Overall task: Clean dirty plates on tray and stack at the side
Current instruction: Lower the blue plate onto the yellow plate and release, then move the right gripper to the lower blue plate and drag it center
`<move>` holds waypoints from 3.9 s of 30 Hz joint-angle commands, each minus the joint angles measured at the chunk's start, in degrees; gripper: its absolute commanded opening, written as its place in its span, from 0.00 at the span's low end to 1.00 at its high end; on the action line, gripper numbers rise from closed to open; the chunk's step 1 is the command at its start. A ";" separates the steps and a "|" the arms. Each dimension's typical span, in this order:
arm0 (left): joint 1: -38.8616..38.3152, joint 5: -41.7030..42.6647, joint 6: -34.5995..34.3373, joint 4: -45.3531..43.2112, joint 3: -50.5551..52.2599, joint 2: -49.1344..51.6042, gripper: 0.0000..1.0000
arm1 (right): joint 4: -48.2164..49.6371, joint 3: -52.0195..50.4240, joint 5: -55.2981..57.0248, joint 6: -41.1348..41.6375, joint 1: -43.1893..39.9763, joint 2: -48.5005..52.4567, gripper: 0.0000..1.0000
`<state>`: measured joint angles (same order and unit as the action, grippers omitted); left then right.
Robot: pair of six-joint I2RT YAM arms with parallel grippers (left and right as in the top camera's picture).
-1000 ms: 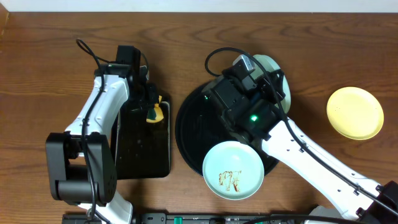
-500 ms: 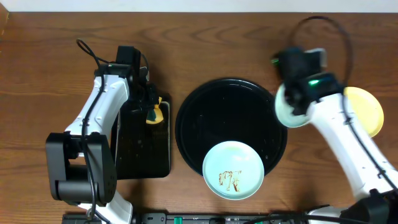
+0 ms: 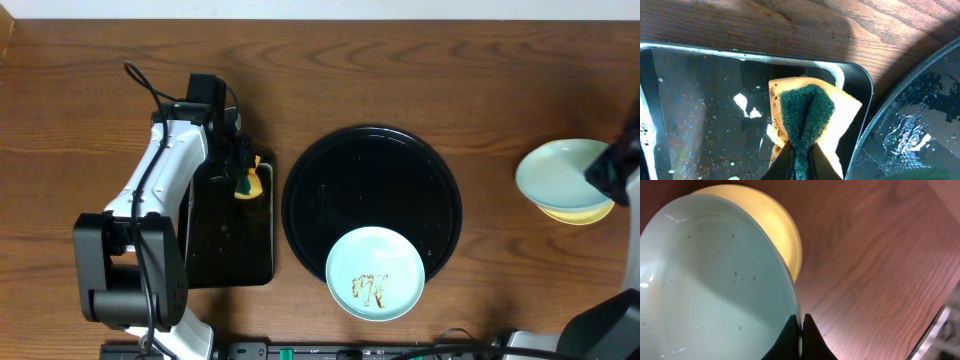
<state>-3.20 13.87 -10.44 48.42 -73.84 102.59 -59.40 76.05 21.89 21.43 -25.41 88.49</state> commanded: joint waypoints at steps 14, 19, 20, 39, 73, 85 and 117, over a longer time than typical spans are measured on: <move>0.02 0.72 1.66 0.42 0.48 -0.83 0.08 | 2.21 0.70 -2.14 3.85 -5.53 9.70 0.01; 0.02 0.72 1.68 0.33 0.48 -0.83 0.08 | 3.39 0.70 -1.36 3.85 -6.95 12.63 0.01; 0.02 0.72 1.68 0.33 0.48 -0.83 0.08 | 3.69 0.70 -1.33 3.85 -7.19 12.92 0.01; 0.02 0.70 1.88 0.35 0.48 -0.83 0.11 | 7.21 0.70 -7.74 4.20 -7.72 14.08 0.13; 0.35 -12.85 -11.61 2.69 8.72 -2.36 0.08 | -4.68 7.87 -30.40 -11.87 23.43 12.85 0.46; 0.35 -8.28 -11.74 -2.95 12.83 0.07 0.07 | -10.27 7.82 -39.52 -15.50 32.20 12.76 0.36; 0.35 -6.80 -10.86 -3.98 12.83 0.07 0.07 | -3.08 -21.53 -41.94 -6.01 47.56 12.41 0.39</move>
<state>-3.09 6.07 -21.21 44.71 -61.32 101.49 -63.96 55.42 -17.26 14.83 21.39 101.73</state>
